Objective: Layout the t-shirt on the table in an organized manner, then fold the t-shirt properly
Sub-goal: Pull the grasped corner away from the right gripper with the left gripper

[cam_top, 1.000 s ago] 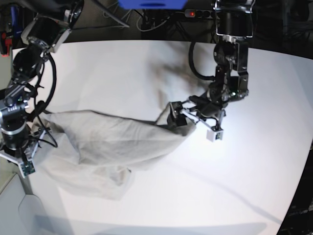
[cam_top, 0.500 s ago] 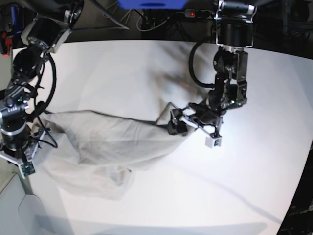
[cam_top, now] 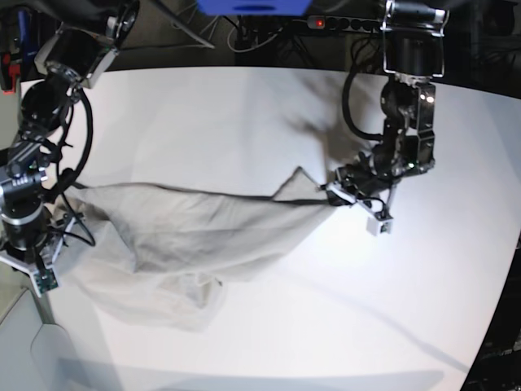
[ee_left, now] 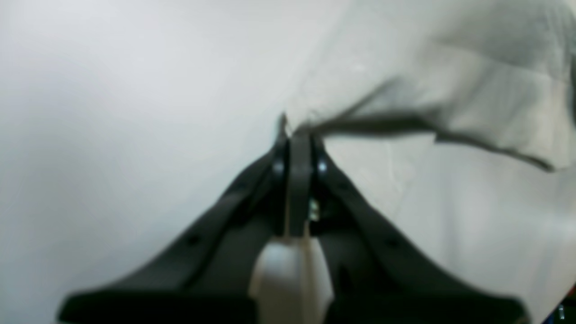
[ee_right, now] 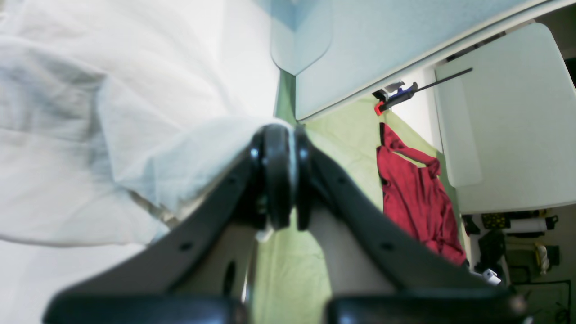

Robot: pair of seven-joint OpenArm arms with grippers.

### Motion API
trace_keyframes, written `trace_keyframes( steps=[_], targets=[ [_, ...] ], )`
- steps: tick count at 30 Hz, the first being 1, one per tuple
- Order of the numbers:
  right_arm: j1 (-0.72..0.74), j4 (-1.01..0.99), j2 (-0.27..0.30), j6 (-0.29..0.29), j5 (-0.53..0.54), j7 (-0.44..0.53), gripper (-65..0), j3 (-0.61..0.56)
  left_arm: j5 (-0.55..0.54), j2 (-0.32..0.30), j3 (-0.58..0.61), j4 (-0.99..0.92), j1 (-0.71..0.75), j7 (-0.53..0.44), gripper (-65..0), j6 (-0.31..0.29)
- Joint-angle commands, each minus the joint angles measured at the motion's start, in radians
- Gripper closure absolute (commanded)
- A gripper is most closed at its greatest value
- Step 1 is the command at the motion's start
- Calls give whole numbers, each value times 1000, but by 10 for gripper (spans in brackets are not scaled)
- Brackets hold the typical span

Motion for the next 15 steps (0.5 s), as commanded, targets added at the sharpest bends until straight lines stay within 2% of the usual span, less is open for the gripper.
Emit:
trace_keyframes(
  steps=[1, 5, 7, 15],
  targets=[
    [20, 16, 11, -9, 4, 24, 0, 3, 30, -28, -6, 10, -3, 19, -3, 19],
    [20, 15, 11, -9, 4, 24, 0, 9, 26, -108, -11, 136, 18, 42, -3, 18],
    [20, 15, 12, -9, 3, 24, 0, 9, 26, -140, -63, 245, 58, 91, -3, 18],
    [-14, 16, 11, -9, 3, 27, 0, 10, 26, -148, -364, 551, 101, 319, -3, 15]
  ],
)
